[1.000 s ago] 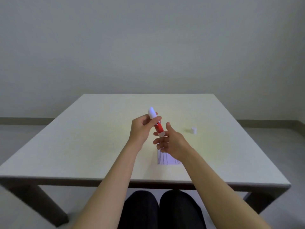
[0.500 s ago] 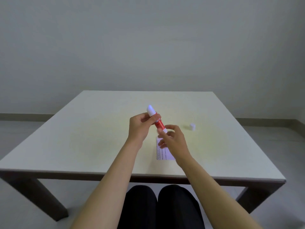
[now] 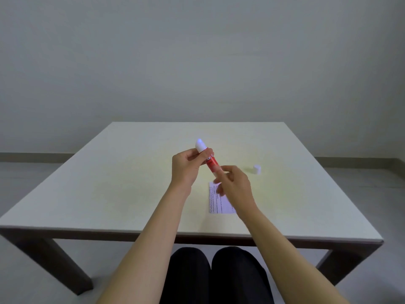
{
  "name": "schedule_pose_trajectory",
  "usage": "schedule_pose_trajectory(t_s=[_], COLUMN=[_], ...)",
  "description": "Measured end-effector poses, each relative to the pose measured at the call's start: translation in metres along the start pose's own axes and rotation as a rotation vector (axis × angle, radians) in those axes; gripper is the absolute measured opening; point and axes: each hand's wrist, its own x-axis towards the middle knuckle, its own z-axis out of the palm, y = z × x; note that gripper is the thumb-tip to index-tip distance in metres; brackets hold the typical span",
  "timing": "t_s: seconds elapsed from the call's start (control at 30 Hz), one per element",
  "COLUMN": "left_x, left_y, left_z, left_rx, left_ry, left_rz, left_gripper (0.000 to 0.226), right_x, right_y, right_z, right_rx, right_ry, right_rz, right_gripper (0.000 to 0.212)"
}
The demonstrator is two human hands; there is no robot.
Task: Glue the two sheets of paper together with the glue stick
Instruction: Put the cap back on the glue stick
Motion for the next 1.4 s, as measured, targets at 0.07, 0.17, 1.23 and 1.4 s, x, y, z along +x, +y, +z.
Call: schedule_pose_trajectory(t_s=[0.07, 0.17, 1.23, 1.4], left_x=[0.000, -0.001, -0.009, 0.000], left_y=[0.000, 0.001, -0.002, -0.006], left_z=[-0.002, -0.003, 0.029, 0.000], left_rx=[-0.020, -0.056, 0.109, 0.248], left_ry=[-0.008, -0.010, 0.146, 0.124], left_rz=[-0.014, -0.024, 0.006, -0.001], left_gripper=[0.010, 0.010, 0.005, 0.014], right_x=[0.003, 0.005, 0.013, 0.060], right_y=[-0.009, -0.012, -0.002, 0.014], right_z=[-0.007, -0.014, -0.003, -0.054], right_rx=[0.443, 0.606, -0.713, -1.053], right_ry=[-0.324, -0.429, 0.152, 0.131], right_rz=[0.408, 0.464, -0.530, -0.152], right_gripper=[0.058, 0.045, 0.039, 0.059])
